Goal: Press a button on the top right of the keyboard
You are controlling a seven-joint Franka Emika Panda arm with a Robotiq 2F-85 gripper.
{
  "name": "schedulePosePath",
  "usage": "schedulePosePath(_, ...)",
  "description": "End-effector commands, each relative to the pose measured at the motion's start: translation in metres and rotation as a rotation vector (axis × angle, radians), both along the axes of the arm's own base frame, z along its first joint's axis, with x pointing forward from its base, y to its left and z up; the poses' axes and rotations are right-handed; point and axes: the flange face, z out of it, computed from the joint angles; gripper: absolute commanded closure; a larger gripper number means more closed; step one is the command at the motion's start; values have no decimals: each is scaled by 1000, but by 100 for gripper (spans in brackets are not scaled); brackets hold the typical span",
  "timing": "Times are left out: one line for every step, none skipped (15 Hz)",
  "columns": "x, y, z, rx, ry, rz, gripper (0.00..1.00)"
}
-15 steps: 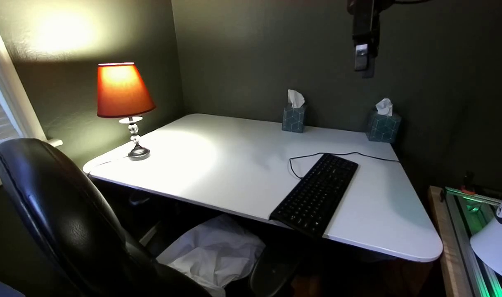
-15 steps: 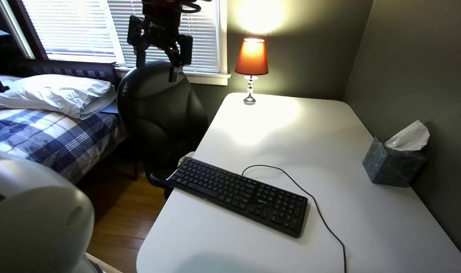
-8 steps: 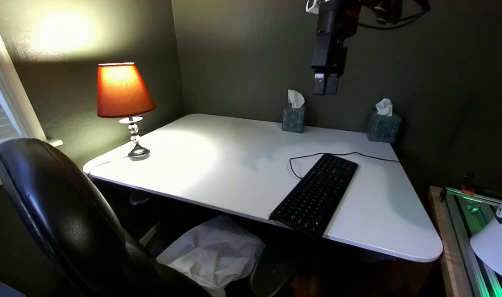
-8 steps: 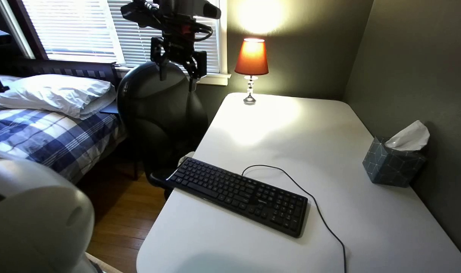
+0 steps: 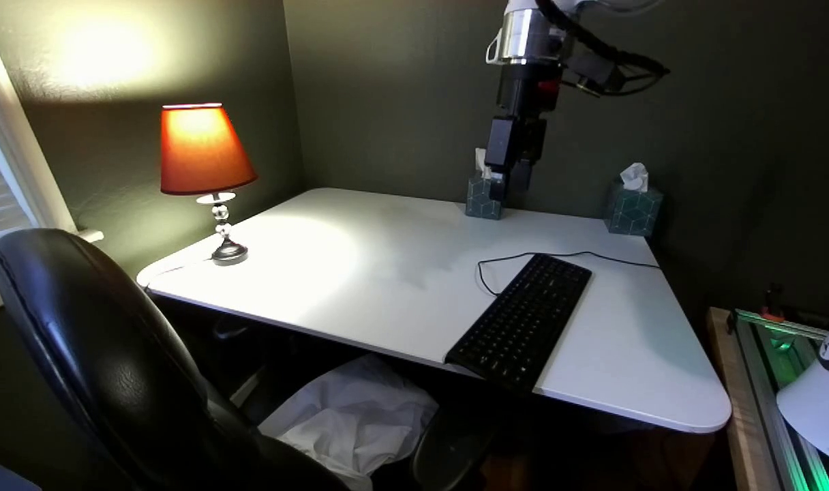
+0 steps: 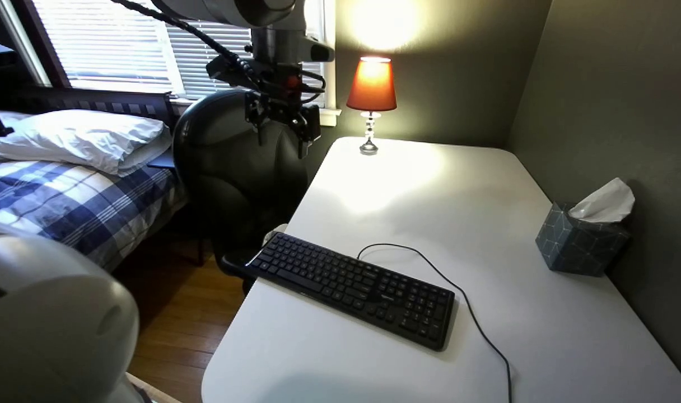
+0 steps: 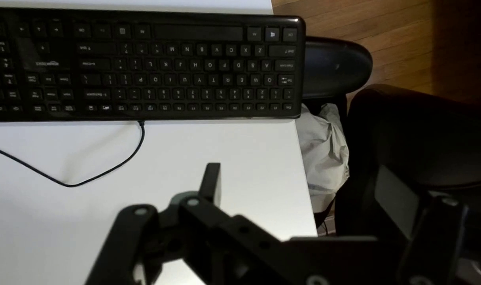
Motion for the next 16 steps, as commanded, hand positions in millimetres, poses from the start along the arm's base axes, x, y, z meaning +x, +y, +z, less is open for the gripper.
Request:
schedulePosePath(3,-5,-30,-22,30,-19,0)
schedulePosePath(5,-7,-39,-25,39,-25,0)
schedulePosePath(5,-9,-45,-27,47,-29,0)
schedulePosePath(6,-11,-53,-27,52,-36,0)
schedulePosePath(7,-13,-60,-25,57,-39,0)
schedulePosePath(9,-15,-66,-28,53,-45,0)
schedulePosePath(10,-17,-72,-27,55,-44,0)
schedulePosePath(11,-19,-79,-30,56,-46,0)
schedulePosePath(13,-20,-86,-35,56,-50,0)
schedulePosePath(14,-21,-93,-38,63,-50,0)
schedulePosePath(16,-22,-99,-44,65,-54,0)
schedulePosePath(16,-21,-102,-38,69,-60,0)
schedulePosePath(17,-21,-91,-28,69,-42,0)
schedulePosePath(17,-21,-96,-28,74,-45,0)
schedulePosePath(18,-21,-99,-28,78,-46,0)
schedulePosePath(18,-21,-100,-29,81,-47,0)
